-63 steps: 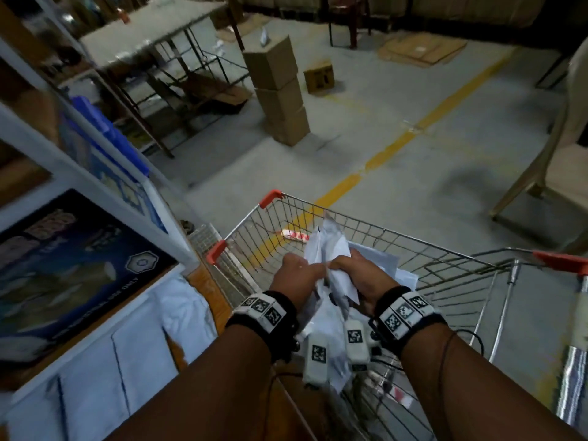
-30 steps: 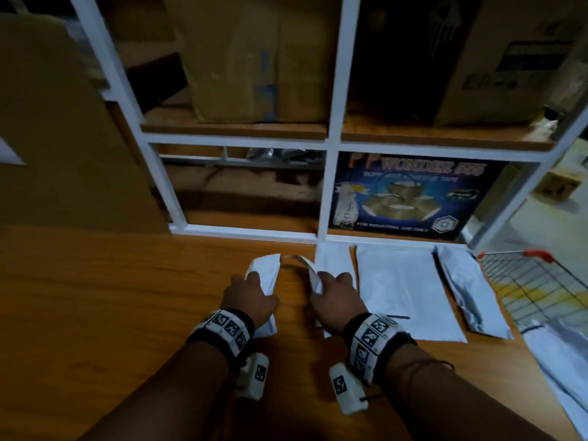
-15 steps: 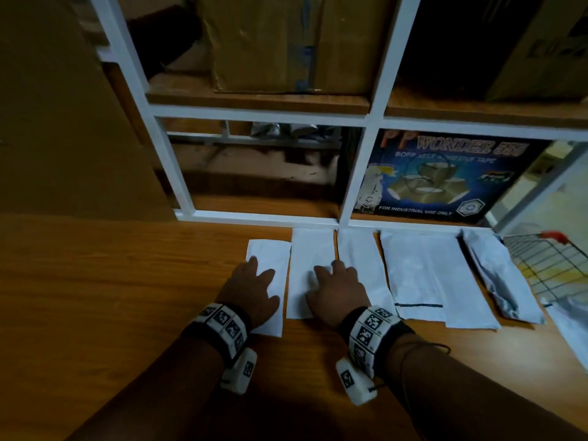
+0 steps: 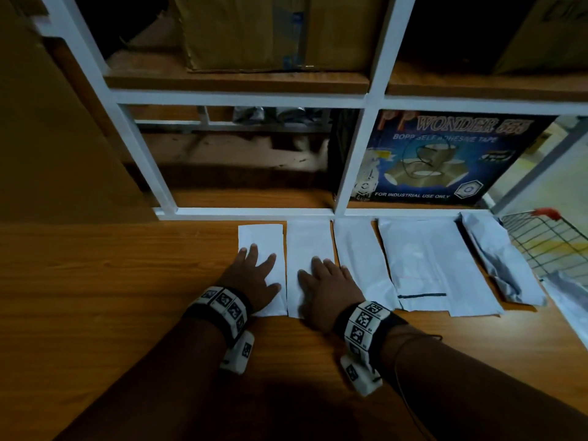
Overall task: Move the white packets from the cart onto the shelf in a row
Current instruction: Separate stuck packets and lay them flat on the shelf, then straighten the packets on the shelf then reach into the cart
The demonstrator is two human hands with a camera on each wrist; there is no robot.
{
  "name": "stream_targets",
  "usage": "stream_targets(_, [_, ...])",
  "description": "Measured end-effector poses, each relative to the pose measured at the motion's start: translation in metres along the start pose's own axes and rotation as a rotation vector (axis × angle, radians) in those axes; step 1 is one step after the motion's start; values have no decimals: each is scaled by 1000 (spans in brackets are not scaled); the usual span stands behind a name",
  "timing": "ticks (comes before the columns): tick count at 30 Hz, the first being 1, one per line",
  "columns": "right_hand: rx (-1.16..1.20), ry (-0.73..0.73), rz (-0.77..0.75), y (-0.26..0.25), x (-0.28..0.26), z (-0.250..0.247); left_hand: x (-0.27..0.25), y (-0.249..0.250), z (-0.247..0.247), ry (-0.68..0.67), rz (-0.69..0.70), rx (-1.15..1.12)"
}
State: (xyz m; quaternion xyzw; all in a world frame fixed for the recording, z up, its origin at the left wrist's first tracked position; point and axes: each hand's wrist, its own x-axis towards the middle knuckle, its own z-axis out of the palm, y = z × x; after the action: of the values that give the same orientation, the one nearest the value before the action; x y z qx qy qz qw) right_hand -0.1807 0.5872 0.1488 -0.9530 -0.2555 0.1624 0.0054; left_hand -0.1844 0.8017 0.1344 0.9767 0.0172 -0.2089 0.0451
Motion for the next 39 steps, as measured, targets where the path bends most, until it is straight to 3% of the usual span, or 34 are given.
stream_targets(9, [42, 11, -10, 7, 0, -7, 13, 3, -11, 64, 30, 137])
stream_targets(16, [187, 102, 69, 27, -15, -33, -15, 53, -28, 202, 9, 29])
stream_targets(19, [284, 142, 129, 51, -32, -46, -21, 84, -40, 181, 44, -27])
stream_targets(26, [406, 167, 287, 139, -84, -64, -26, 187, -60, 169, 217, -102])
stream_targets(39, [563, 225, 614, 368, -233, -60, -13, 458, -88, 56, 523, -93])
